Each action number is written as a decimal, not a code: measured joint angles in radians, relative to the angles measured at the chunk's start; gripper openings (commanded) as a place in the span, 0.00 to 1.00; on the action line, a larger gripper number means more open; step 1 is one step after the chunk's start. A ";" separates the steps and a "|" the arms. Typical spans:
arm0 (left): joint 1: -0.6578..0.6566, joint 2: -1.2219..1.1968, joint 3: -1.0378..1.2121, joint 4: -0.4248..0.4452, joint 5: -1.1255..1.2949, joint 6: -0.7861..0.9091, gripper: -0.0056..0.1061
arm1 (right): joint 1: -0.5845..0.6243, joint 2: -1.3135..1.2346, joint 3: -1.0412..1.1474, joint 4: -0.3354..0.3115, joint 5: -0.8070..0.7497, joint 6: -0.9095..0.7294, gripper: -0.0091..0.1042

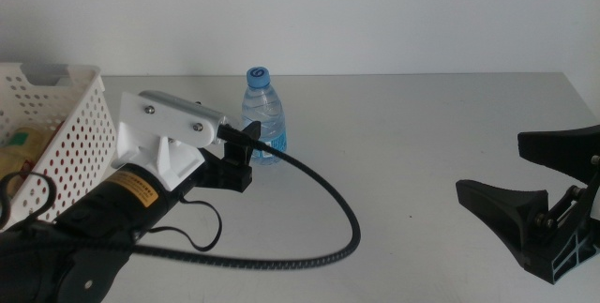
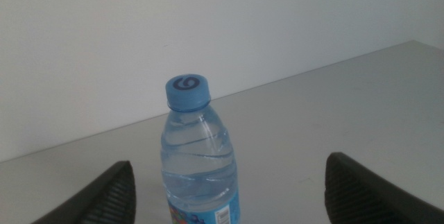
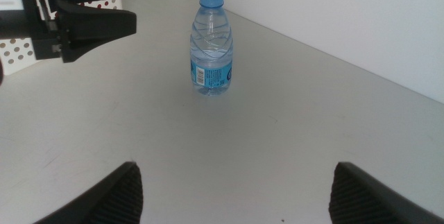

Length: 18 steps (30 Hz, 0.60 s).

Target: Use arms to grab the bottles and put them into the dustbin to the left of the table.

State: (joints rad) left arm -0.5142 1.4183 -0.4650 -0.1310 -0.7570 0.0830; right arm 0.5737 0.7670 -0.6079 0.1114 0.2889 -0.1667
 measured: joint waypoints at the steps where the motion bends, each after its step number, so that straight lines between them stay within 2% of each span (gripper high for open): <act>1: 0.007 0.017 -0.017 0.005 0.000 -0.002 0.89 | 0.000 0.000 0.000 0.000 0.000 0.000 0.74; 18: 0.150 0.347 -0.269 0.260 -0.006 -0.189 0.89 | 0.000 0.000 0.000 0.000 0.001 0.000 0.74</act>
State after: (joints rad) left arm -0.3646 1.7658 -0.7344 0.1288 -0.7631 -0.1062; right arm 0.5737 0.7670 -0.6079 0.1114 0.2897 -0.1667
